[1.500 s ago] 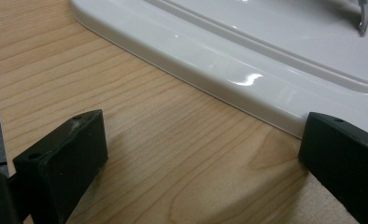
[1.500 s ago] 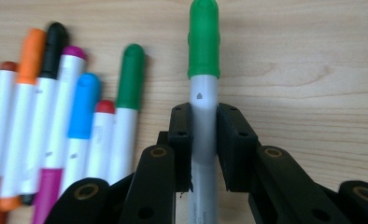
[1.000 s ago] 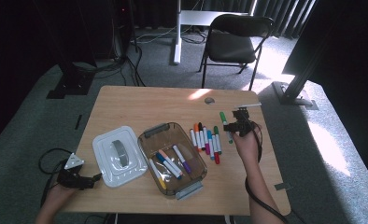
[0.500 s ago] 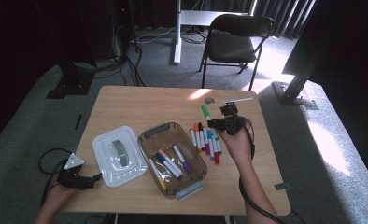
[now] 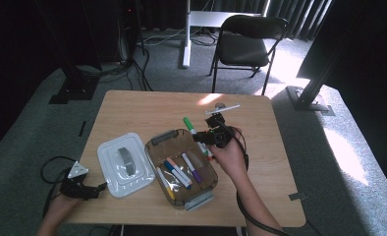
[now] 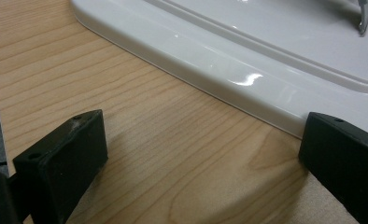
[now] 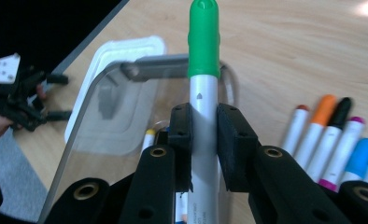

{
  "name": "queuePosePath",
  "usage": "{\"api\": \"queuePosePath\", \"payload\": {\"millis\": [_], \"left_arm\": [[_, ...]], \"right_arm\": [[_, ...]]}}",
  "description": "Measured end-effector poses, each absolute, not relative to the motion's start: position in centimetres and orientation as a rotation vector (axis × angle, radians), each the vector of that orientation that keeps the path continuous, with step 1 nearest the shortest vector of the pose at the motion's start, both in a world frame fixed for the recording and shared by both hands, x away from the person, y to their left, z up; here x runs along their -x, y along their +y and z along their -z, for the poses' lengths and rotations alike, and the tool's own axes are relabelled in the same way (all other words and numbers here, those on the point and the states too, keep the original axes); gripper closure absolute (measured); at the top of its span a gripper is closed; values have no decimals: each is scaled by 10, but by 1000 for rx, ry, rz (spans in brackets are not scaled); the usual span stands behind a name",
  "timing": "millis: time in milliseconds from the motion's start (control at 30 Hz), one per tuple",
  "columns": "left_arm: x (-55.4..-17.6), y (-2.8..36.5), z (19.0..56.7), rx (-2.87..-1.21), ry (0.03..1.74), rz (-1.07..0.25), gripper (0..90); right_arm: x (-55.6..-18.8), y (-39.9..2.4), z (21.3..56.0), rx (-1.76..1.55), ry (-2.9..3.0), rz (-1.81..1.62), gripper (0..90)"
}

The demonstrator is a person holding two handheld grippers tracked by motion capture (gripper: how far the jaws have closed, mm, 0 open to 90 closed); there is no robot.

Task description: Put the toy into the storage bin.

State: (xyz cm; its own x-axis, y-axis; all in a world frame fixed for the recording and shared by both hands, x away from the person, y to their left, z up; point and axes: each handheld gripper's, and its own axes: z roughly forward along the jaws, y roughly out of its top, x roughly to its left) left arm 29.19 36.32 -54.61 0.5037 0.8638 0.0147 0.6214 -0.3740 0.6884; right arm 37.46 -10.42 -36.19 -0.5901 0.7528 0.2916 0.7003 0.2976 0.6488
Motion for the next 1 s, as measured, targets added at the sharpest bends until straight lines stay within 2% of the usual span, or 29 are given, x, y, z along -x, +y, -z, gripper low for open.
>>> {"api": "queuePosePath", "payload": {"millis": [633, 1000], "left_arm": [[-292, 363, 546, -2122, 1211, -500, 17], [-292, 363, 546, -2126, 1208, -501, 17]], "right_arm": [[-376, -52, 411, -1345, 2656, -970, 767], [-377, -27, 439, -1301, 2708, -714, 767]]}}
